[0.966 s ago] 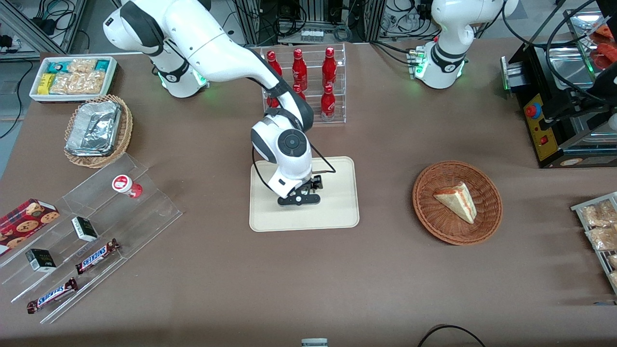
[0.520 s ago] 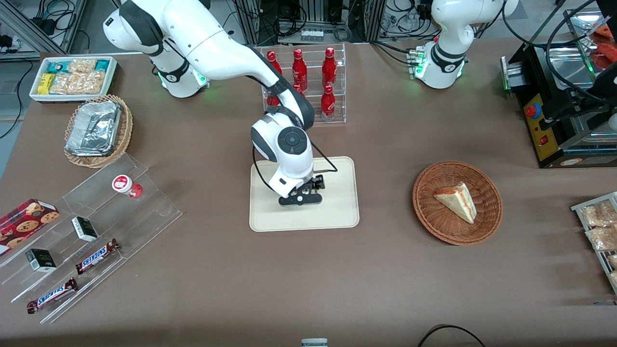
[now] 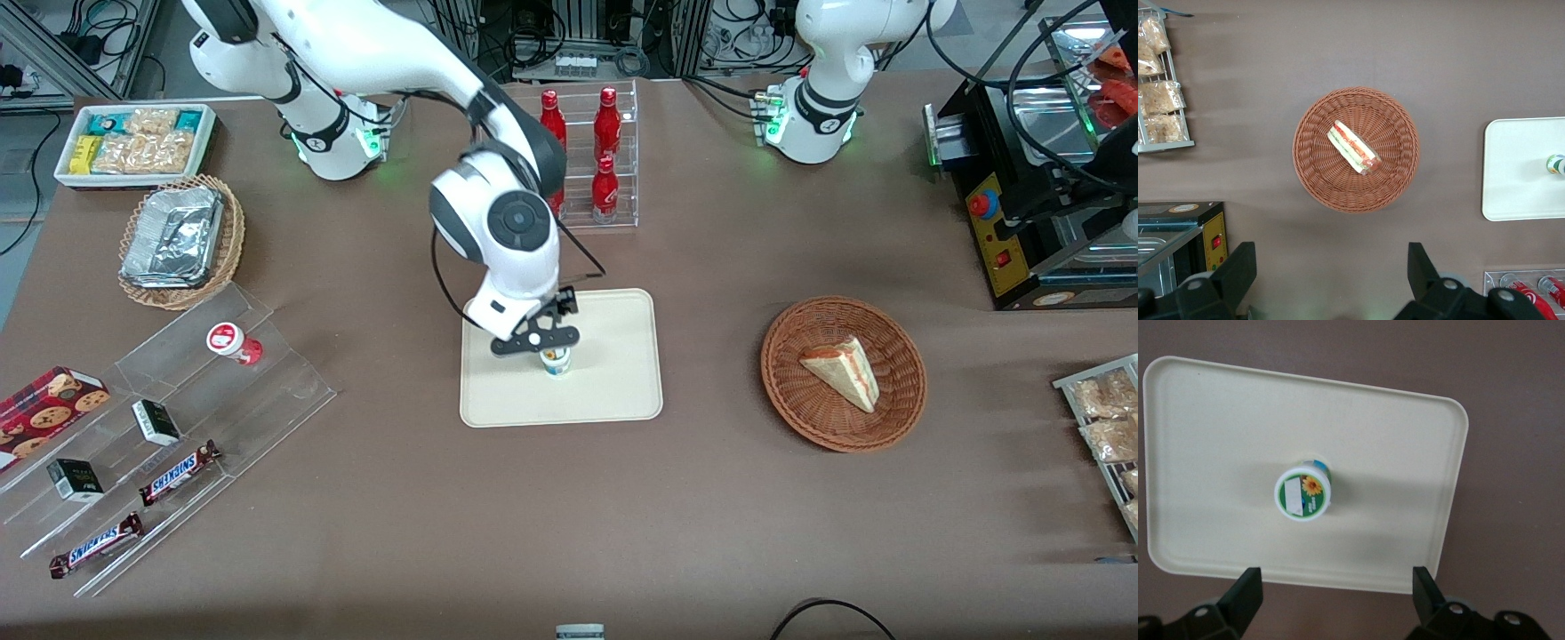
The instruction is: Place green gum on tray
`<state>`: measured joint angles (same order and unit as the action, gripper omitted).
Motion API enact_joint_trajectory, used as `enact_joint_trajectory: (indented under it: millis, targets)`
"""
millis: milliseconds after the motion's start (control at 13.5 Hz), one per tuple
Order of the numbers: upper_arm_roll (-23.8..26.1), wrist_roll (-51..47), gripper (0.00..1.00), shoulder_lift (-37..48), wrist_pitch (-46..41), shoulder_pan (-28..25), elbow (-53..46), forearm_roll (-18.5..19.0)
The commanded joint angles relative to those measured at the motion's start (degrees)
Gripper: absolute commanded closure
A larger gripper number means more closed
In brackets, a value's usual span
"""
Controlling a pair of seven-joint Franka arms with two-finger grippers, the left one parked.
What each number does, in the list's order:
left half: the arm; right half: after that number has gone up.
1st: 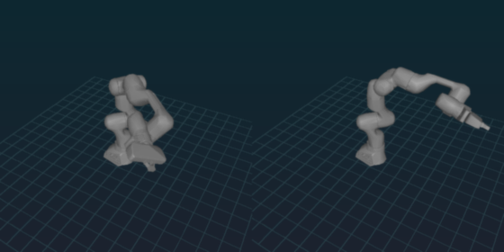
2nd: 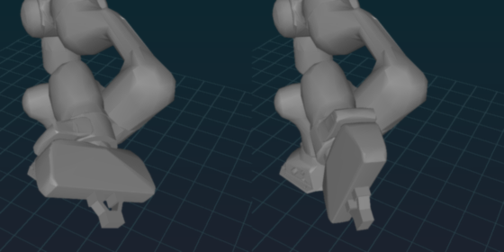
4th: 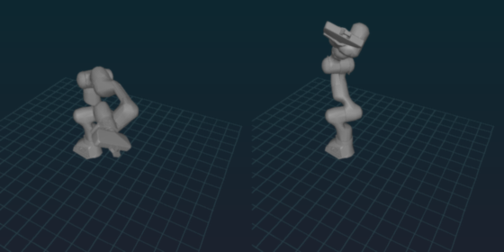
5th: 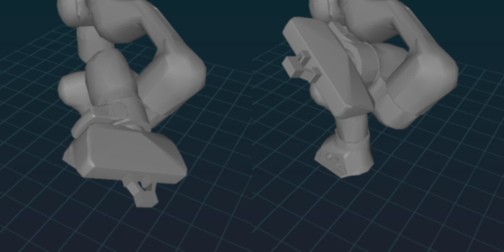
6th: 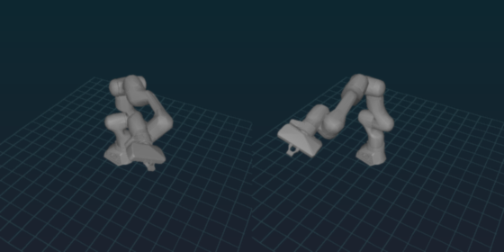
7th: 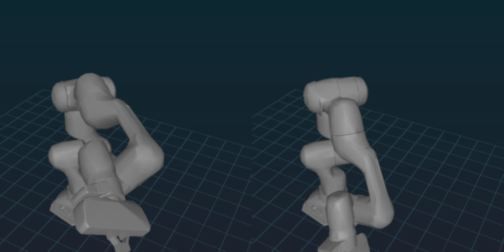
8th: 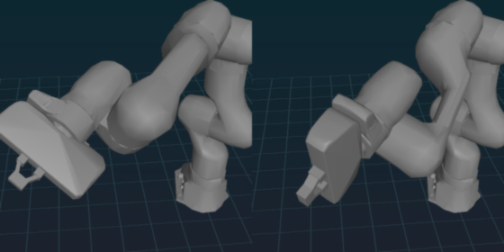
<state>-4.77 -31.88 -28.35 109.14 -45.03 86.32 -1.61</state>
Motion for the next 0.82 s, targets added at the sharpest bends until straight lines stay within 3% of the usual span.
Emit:
enact_joint_trajectory:
  millis: [0,520,743]
  targets:
    - [0.0,2.8,0.0,3.7,-5.1,1.5,0.7,-0.1]
    - [0.0,10.8,0.0,9.6,-11.8,8.6,2.7,-0.4]
    - [1.0,20.9,0.0,14.5,-12.3,16.8,6.7,-0.5]
